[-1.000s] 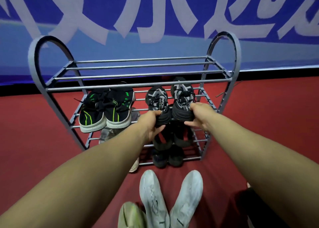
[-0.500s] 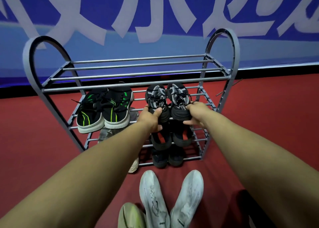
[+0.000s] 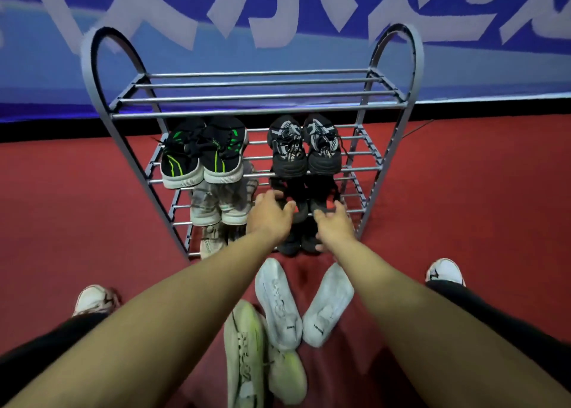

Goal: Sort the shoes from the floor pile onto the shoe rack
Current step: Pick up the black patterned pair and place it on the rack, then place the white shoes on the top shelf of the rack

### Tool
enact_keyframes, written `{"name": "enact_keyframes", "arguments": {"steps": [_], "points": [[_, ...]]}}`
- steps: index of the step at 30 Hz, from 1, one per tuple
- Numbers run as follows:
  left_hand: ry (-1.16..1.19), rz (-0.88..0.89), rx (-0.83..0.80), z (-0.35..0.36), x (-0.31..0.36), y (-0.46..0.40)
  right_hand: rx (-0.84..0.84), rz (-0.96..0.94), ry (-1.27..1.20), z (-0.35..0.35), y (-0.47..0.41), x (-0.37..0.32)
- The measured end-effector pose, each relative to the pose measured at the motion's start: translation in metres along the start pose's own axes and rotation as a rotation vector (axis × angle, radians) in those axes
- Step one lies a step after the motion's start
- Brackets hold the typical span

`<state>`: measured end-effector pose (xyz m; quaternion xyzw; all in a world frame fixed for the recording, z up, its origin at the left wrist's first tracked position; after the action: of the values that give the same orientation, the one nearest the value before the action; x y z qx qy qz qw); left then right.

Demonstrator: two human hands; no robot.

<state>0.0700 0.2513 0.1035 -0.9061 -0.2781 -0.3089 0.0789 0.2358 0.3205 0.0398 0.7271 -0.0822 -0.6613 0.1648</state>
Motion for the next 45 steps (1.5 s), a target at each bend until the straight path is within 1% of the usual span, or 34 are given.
{"name": "enact_keyframes", "arguments": {"steps": [3, 6, 10, 12, 15, 19, 22, 26, 31, 35, 37, 39, 41, 43, 45], "points": [[0.067, -0.115, -0.114, 0.034, -0.057, 0.04, -0.023, 0.137, 0.019, 0.002, 0.031, 0.067], [0.175, -0.261, -0.181, 0.061, -0.116, 0.081, -0.038, 0.267, 0.083, 0.004, 0.062, 0.136], [0.266, -0.375, -0.232, 0.088, -0.167, 0.122, -0.033, 0.312, 0.206, 0.003, 0.092, 0.2], [0.281, -0.413, -0.246, 0.1, -0.183, 0.135, -0.012, 0.351, 0.212, -0.003, 0.101, 0.223], [0.151, -0.422, -0.313, 0.119, -0.193, 0.147, 0.029, 0.428, 0.192, -0.018, 0.107, 0.248], [-0.098, -0.354, -0.455, 0.147, -0.186, 0.152, 0.103, 0.461, 0.17, -0.033, 0.097, 0.258], [-0.162, -0.389, -0.499, 0.168, -0.185, 0.149, 0.136, 0.493, 0.123, -0.038, 0.088, 0.265], [-0.274, -0.454, -0.504, 0.185, -0.19, 0.143, 0.141, 0.545, 0.05, -0.04, 0.078, 0.282], [-0.251, -0.574, -0.487, 0.199, -0.197, 0.136, 0.182, 0.647, -0.015, -0.049, 0.06, 0.304], [-0.167, -0.663, -0.325, 0.196, -0.211, 0.133, 0.187, 0.724, -0.014, -0.057, 0.049, 0.32], [-0.143, -0.688, -0.271, 0.197, -0.212, 0.134, 0.176, 0.743, -0.004, -0.058, 0.044, 0.326], [-0.114, -0.713, -0.231, 0.2, -0.211, 0.138, 0.172, 0.731, 0.01, -0.056, 0.041, 0.328], [-0.046, -0.726, -0.212, 0.202, -0.21, 0.139, 0.179, 0.66, 0.044, -0.054, 0.037, 0.321], [0.043, -0.72, -0.214, 0.201, -0.207, 0.137, 0.174, 0.597, 0.067, -0.052, 0.035, 0.312], [0.183, -0.748, -0.227, 0.196, -0.207, 0.136, 0.166, 0.58, 0.012, -0.05, 0.038, 0.304]]}}
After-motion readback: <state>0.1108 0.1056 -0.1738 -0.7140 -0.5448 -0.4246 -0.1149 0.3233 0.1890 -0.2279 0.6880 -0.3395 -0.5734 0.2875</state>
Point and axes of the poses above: each hand's wrist, its own y-axis away from the middle knuckle, its own z-axis out of the palm, x = y × z, the point moved 9 cm from there along -y, towards the middle knuckle, and after that the axes turned 13 degrees about -y, right-handed, at the moved point
